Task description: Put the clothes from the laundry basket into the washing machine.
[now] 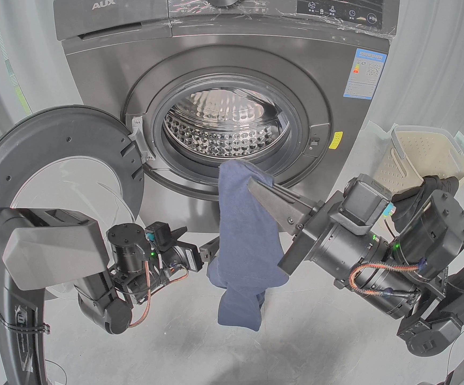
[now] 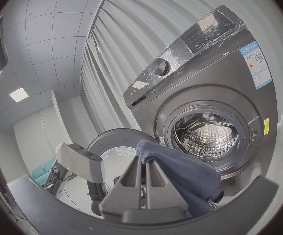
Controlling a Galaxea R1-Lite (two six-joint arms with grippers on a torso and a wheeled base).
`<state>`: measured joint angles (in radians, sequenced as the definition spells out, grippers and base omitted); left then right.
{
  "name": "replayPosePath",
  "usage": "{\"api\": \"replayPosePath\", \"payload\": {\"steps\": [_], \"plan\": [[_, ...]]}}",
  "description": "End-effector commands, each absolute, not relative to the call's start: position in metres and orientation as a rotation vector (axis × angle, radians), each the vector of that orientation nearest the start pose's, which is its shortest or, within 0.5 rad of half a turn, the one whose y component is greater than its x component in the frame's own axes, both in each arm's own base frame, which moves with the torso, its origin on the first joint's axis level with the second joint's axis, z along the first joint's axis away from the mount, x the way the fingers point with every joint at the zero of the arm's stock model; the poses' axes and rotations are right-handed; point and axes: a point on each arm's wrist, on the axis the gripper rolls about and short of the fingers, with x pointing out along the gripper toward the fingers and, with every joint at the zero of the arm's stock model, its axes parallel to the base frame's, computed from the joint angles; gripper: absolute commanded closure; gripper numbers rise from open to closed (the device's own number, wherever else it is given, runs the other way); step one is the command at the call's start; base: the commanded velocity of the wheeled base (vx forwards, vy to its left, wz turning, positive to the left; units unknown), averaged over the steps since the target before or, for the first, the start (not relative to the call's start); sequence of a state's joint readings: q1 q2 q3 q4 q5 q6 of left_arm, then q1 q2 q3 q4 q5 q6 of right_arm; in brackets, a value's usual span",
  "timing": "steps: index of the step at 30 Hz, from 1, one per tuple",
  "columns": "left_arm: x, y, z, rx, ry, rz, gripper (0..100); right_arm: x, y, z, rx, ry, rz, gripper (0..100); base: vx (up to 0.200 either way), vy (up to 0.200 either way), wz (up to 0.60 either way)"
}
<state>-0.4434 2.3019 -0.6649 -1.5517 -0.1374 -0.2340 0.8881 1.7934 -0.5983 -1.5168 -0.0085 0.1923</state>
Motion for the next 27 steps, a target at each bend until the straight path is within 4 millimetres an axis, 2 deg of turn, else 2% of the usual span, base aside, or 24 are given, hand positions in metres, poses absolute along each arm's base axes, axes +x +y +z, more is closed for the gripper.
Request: {"api": "replayPosePath", "payload": {"steps": [1,12,19,27], "plan": [[0.331,-0.167,0.004,-0.189,0.227,-0.575,0,0.193,0.234,0.191,0.327,-0.225,0.892,100,0.000,0.000,0.00],[0.313,-0.177,-0.001,-0.156,0.272,-0.621,0,0.223,0.235,0.189,0.319,-0.246,0.828,100,0.000,0.000,0.00],[0.308,-0.190,-0.008,-0.153,0.289,-0.657,0,0.224,0.244,0.190,0.325,-0.250,0.845,100,0.000,0.000,0.00],[0.305,-0.202,-0.014,-0.151,0.294,-0.685,0,0.223,0.244,0.193,0.331,-0.263,0.850,100,0.000,0.000,0.00]]}}
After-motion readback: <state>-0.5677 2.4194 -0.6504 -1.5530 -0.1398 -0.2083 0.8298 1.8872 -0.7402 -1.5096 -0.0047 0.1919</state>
